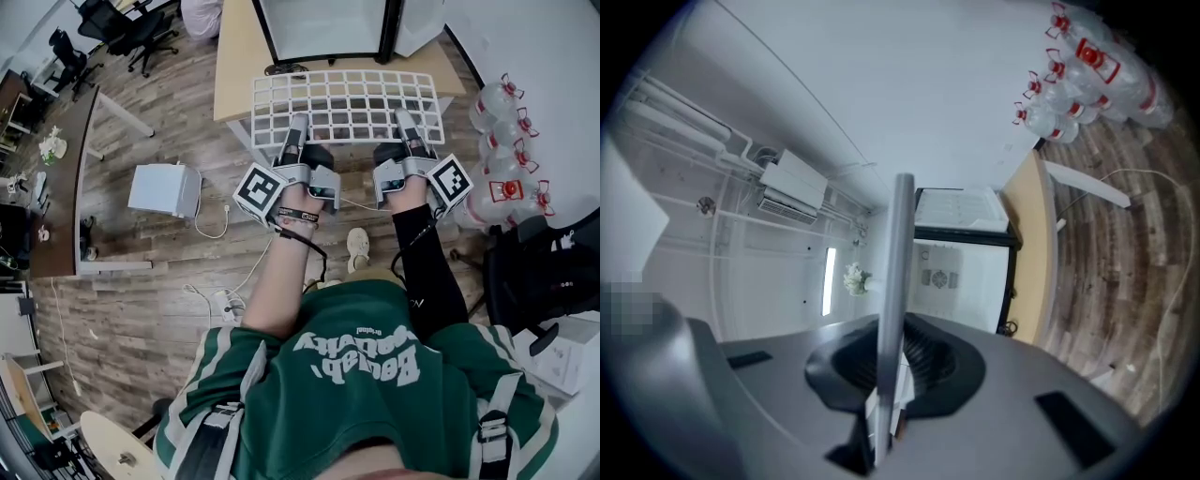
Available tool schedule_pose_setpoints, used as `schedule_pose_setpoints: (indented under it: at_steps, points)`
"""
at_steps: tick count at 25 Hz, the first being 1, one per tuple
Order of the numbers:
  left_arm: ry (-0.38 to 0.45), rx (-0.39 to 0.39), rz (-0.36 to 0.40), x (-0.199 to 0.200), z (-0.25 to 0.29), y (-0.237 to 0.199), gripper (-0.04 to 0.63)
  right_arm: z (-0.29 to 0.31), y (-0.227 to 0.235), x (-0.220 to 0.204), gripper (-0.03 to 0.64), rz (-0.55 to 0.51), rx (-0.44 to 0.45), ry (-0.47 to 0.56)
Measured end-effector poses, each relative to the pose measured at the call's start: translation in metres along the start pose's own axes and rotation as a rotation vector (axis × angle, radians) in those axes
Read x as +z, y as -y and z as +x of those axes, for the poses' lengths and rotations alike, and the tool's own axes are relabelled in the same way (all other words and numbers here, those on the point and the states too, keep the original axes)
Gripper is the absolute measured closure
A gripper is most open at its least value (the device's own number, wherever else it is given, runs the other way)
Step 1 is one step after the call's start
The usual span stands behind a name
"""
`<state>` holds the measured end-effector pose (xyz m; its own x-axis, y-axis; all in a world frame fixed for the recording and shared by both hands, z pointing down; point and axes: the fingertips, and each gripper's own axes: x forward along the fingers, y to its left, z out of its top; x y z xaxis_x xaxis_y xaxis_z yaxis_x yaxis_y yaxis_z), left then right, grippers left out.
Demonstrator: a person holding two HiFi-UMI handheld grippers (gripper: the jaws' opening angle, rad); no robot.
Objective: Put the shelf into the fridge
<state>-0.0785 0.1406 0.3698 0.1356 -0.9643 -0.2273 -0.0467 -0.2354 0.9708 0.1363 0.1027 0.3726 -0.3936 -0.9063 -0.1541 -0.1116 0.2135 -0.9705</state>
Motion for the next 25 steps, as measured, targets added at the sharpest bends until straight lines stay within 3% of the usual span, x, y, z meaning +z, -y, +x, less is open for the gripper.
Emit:
schedule_pose_setpoints:
  at_steps: [25]
  points:
    - [0.068,0.052,0.03,-0.005,0.155,-0.053,0.575,0.153,0.06,0.08,0.583,0.049,-0.01,-0.1]
